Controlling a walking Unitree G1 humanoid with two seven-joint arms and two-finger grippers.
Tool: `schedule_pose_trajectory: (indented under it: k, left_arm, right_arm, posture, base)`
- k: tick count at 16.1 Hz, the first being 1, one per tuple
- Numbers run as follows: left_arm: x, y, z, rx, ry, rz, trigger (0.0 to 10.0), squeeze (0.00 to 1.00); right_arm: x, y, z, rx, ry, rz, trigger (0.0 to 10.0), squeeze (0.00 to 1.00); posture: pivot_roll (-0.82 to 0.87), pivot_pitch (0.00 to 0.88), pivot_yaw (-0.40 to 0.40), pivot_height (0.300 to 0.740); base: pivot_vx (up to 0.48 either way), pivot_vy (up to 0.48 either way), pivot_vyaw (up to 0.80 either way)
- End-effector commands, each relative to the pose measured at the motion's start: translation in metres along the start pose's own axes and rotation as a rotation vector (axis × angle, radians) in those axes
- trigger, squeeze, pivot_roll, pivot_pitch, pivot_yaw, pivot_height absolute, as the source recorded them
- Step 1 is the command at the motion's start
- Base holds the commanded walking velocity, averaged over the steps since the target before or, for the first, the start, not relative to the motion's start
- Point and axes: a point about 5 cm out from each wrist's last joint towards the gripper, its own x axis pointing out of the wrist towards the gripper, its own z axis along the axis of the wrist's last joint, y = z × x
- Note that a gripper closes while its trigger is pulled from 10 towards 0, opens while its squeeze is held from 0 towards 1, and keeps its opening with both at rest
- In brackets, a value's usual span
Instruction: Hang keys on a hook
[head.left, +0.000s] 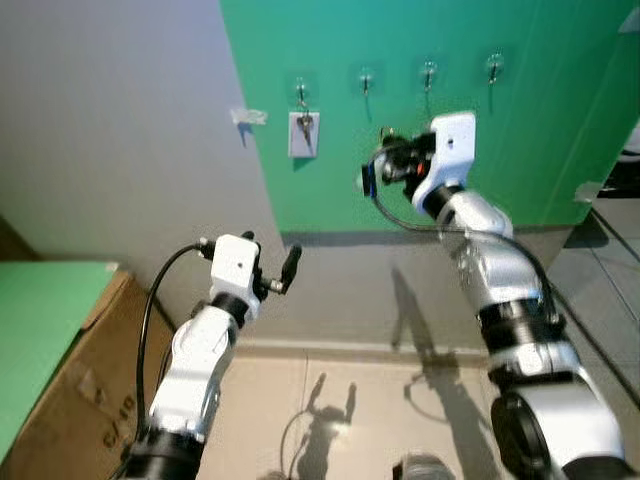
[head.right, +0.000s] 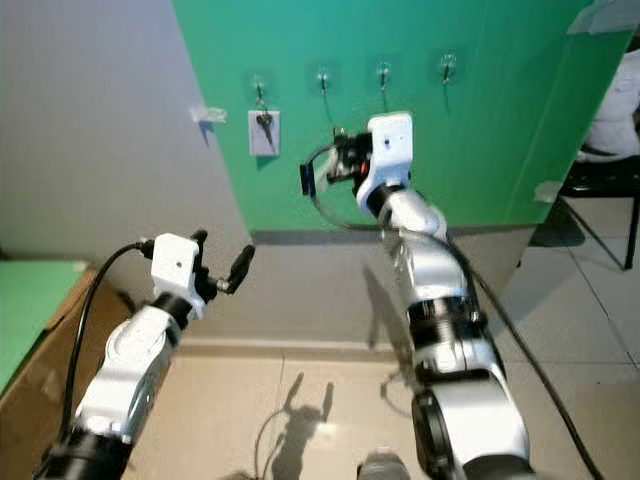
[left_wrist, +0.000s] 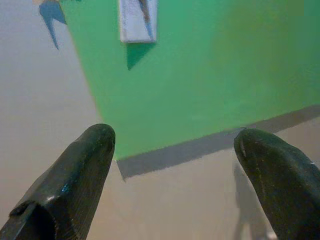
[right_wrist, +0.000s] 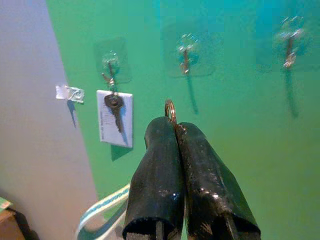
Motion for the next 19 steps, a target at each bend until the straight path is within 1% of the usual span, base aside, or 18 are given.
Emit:
schedule_pose_trajectory:
  k: [1, 2, 4, 5, 6, 7, 8, 9, 12, 17, 19]
  left_arm:
    - [0.0, 0.002, 0.004, 0.018, -0.011, 0.005, 10.0, 0.0]
    - [-0.001, 0.001, 0.005, 0.028, -0.011, -0.005, 10.0, 0.0]
    - [-0.003, 0.002, 0.003, 0.031, 0.005, -0.01, 10.0, 0.0]
    - [-0.003, 0.001, 0.003, 0.037, 0.005, -0.019, 10.0, 0.0]
    - [-0.003, 0.001, 0.003, 0.037, 0.005, -0.019, 10.0, 0.0]
    - [-0.002, 0.001, 0.004, 0.047, 0.002, -0.021, 10.0, 0.0]
    - [0.0, 0.001, 0.006, 0.036, -0.005, -0.022, 10.0, 0.0]
    - [0.001, 0.002, 0.007, 0.037, -0.007, -0.021, 10.0, 0.0]
    - [0.001, 0.001, 0.007, 0.039, -0.006, -0.025, 10.0, 0.0]
    - [0.001, -0.001, 0.005, 0.033, -0.001, -0.029, 10.0, 0.0]
    - [0.0, 0.001, 0.004, 0.021, 0.001, -0.01, 10.0, 0.0]
  right_arm:
    - [0.002, 0.0, 0.006, -0.009, -0.026, 0.003, 0.0, 0.0]
    - [-0.003, -0.002, 0.0, -0.013, -0.018, -0.007, 0.0, 0.0]
    - [-0.019, 0.003, -0.027, -0.028, 0.027, -0.025, 0.0, 0.0]
    - [-0.025, 0.005, -0.034, -0.034, 0.038, -0.03, 0.0, 0.0]
    - [-0.025, 0.005, -0.034, -0.034, 0.038, -0.03, 0.0, 0.0]
    - [-0.031, 0.007, -0.042, -0.027, 0.057, -0.034, 0.0, 0.0]
    - [-0.039, 0.008, -0.051, -0.022, 0.077, -0.039, 0.0, 0.0]
    - [-0.043, 0.008, -0.054, -0.017, 0.086, -0.042, 0.0, 0.0]
    - [-0.046, 0.01, -0.055, -0.016, 0.087, -0.044, 0.0, 0.0]
    - [-0.047, 0.011, -0.055, -0.019, 0.091, -0.04, 0.0, 0.0]
    - [-0.047, 0.012, -0.055, -0.02, 0.094, -0.035, 0.0, 0.0]
  posture:
    - [-0.17, 0.0, 0.109, 0.74]
    - [-0.16, 0.0, 0.115, 0.74]
    - [-0.17, 0.0, 0.123, 0.74]
    - [-0.18, 0.0, 0.125, 0.74]
    - [-0.18, 0.0, 0.125, 0.74]
    - [-0.18, 0.0, 0.128, 0.74]
    - [-0.19, 0.0, 0.13, 0.74]
    - [-0.19, 0.0, 0.13, 0.74]
    - [-0.2, 0.0, 0.133, 0.74]
    - [-0.19, 0.0, 0.129, 0.74]
    - [-0.19, 0.0, 0.129, 0.74]
  base:
    - [0.0, 0.0, 0.0]
    - [0.0, 0.0, 0.0]
    - [0.0, 0.0, 0.0]
    - [0.0, 0.0, 0.0]
    - [0.0, 0.0, 0.0]
    - [0.0, 0.0, 0.0]
    - [0.0, 0.0, 0.0]
    - [0.0, -0.435, 0.0]
    - [0.0, -0.423, 0.0]
    - [0.241, -0.412, 0.0]
    - [0.268, -0.394, 0.0]
